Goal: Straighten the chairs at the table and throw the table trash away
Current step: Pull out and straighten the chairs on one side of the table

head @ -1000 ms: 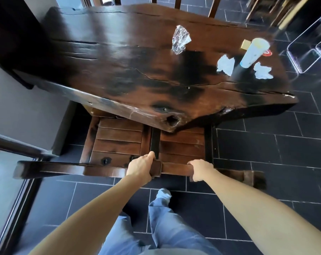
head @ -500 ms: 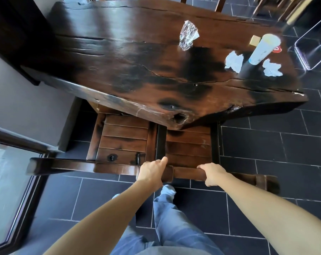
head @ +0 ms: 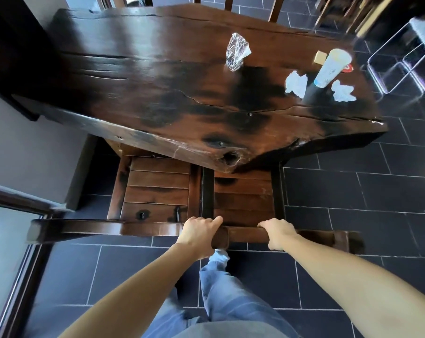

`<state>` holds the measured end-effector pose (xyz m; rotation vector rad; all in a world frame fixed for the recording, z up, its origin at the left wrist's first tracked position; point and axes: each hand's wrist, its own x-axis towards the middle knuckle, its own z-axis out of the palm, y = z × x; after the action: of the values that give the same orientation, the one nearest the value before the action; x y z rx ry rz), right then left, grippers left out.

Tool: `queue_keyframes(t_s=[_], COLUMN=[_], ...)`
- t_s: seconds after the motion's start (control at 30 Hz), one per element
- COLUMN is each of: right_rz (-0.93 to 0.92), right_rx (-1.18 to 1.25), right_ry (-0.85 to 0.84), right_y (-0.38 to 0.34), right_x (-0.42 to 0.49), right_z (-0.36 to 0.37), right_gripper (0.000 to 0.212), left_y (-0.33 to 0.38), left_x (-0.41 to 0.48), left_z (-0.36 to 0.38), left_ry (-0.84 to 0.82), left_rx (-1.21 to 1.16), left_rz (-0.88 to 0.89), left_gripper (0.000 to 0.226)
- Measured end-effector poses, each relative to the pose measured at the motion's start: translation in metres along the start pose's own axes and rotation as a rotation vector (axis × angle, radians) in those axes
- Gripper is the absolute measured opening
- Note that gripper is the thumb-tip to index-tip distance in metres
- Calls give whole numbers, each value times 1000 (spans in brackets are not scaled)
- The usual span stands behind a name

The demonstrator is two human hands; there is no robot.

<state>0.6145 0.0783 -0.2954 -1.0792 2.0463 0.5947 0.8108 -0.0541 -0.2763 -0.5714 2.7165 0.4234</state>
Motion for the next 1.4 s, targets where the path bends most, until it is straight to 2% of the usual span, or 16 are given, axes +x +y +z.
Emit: queue_keyframes(t_s=[0.1, 0.3, 0.43, 0.6, 0.77, 0.87, 0.93, 1.0, 1.13, 1.27, 1.33, 1.4], right_rz=[2, -7, -37, -99, -147, -182, -196, -194, -194, -234, -239, -250], right_rx=[15, -5, -85, -200, -190, -181, -150, -94, 17, 31, 66, 149], right_ry=[54, 59, 8, -124, -193, -197, -174, -136, -52, 137, 208, 273], right_y=[-8, -10, -9, -12, -10, -6, -2, 2, 7, 8, 6, -1], right_x=[3, 6, 8, 19, 29, 32, 34, 35, 31, 20, 14, 5], right_z=[-1, -4, -9, -21, -23, -22, -16, -9, 3, 14, 17, 20], right_gripper=[50, 49, 52, 64, 79, 82, 77, 75, 71, 62, 59, 57], left_y=[-8, -10, -10, -13, -16, -18, -17, -15, -14, -15, -23, -37], left_x=[2, 2, -1, 0, 4, 1, -3, -9, -25, -33, -36, -40], left_z=[-8, -8, -5, 1, 18, 27, 29, 29, 29, 21, 20, 21], left_ry=[-34, -45, -9, 39, 95, 203, 277, 327, 372, 343, 302, 243], left_rx=[-13, -55, -91, -113, -86, -119, -170, -266, -498, -863, -870, -782], left_rz=[-46, -103, -123, -112, -115, -97, -96, -124, -199, -421, -419, -375], left_gripper=[53, 54, 53, 50, 64, 82, 94, 96, 87, 73, 59, 48])
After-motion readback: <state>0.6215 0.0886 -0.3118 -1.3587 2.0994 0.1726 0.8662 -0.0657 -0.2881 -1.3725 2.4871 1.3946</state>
